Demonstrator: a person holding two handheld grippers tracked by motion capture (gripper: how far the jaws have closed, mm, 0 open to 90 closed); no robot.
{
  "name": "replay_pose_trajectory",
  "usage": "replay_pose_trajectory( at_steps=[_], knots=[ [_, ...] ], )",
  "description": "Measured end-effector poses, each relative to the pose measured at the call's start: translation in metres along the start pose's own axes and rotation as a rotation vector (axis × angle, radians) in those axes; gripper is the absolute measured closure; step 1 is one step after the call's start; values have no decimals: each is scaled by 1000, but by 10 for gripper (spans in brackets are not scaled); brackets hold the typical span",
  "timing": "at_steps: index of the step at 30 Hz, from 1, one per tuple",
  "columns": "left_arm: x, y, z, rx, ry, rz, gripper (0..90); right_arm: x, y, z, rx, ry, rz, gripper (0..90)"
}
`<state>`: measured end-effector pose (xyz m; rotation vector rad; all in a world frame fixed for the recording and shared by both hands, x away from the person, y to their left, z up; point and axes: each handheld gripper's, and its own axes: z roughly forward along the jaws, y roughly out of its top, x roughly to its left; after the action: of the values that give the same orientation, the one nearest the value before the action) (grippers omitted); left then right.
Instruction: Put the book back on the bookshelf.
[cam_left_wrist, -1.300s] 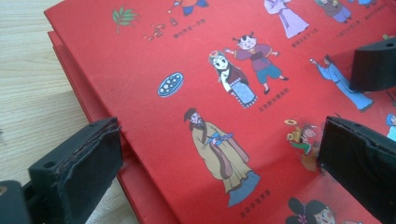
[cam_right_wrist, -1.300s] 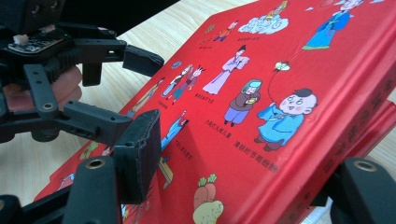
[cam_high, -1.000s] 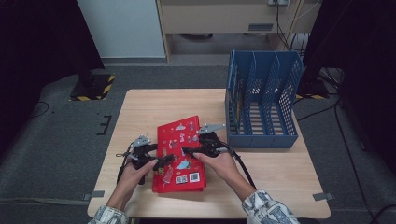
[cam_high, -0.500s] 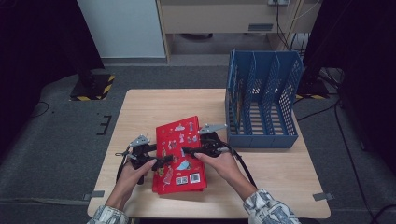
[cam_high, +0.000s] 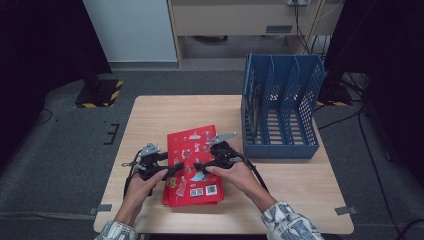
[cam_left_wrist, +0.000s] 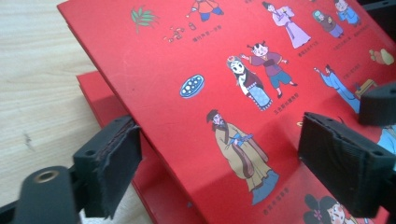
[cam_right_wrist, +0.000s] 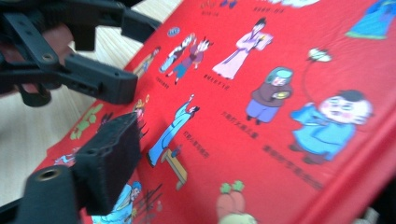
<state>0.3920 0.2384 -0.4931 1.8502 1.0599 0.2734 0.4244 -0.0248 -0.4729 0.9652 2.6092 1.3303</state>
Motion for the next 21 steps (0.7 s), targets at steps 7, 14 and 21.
replay_pose_trajectory(
  at_steps=[7,14,21],
  knots=[
    [3,10,-5,-39,23,-7,210,0,13,-3,3,-32,-31,133],
    [3,26,-10,-56,43,12,270,1,24,-6,-3,-78,-59,124],
    [4,34,-8,-48,49,25,271,-6,27,-4,-3,-77,-49,121]
  ],
)
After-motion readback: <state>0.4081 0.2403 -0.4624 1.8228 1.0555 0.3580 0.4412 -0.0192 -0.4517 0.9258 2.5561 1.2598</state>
